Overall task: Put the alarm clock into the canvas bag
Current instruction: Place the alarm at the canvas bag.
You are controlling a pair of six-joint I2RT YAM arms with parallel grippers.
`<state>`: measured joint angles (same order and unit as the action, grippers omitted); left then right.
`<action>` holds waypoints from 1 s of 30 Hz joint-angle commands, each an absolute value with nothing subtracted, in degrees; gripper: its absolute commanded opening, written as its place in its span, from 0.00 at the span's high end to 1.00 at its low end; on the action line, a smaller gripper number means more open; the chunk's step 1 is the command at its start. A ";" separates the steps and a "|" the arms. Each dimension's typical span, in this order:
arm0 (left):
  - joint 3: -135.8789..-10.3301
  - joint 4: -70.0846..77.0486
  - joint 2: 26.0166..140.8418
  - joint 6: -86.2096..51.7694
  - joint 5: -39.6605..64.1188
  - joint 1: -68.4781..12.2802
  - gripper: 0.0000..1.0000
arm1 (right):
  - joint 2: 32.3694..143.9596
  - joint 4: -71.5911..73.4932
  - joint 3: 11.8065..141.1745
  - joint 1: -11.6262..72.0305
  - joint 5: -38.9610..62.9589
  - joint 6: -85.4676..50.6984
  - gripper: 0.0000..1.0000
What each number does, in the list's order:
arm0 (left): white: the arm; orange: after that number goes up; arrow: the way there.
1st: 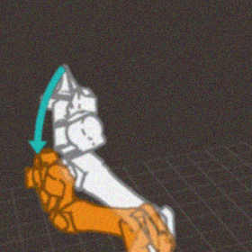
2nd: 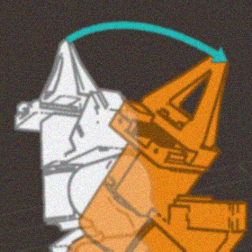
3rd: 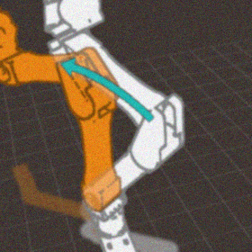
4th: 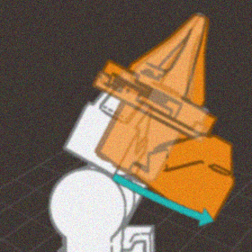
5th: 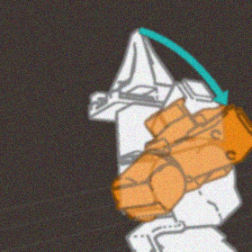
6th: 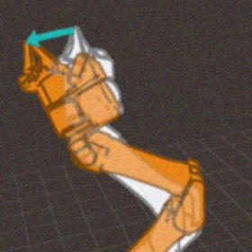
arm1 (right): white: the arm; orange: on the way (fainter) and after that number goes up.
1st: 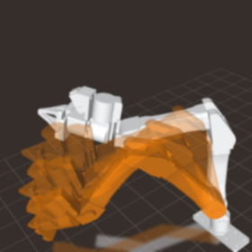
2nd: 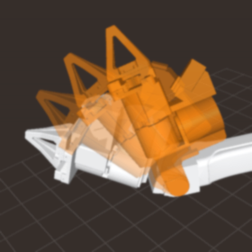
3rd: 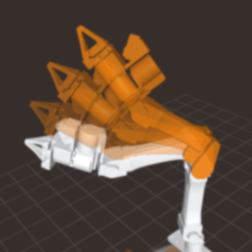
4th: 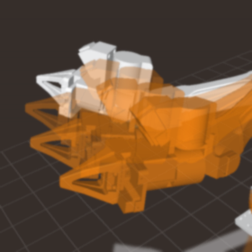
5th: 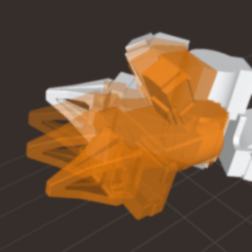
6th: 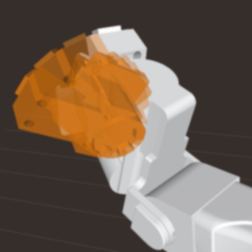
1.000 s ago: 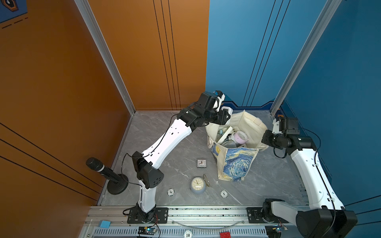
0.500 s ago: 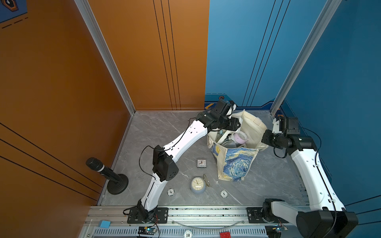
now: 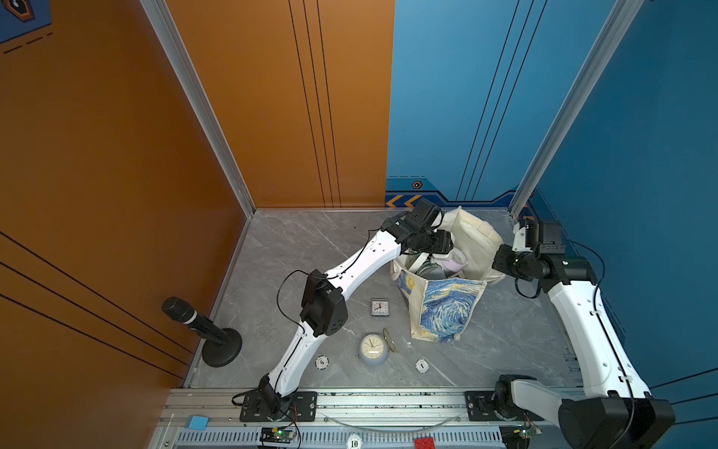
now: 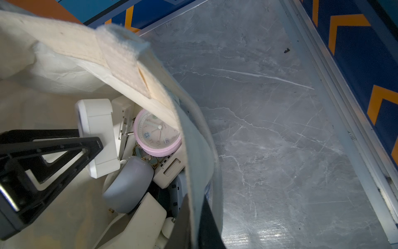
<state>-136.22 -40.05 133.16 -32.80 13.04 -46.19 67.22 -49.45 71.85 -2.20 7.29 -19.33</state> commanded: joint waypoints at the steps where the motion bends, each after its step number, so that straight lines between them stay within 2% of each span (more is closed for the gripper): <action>1: -137.02 -40.03 135.15 -34.87 15.13 -45.81 0.34 | 66.17 -50.41 73.22 -1.58 6.59 -18.51 0.90; 11: -136.69 -40.08 133.73 -35.08 15.66 -45.59 0.23 | 66.44 -50.22 73.30 -1.47 6.50 -18.51 0.90; 30: -131.09 -40.07 119.22 -31.05 14.07 -44.61 0.22 | 66.65 -50.25 73.08 -1.23 6.25 -18.51 0.90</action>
<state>-132.81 -39.68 123.11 -32.95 14.39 -45.36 67.22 -49.45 71.85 -1.80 7.27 -19.33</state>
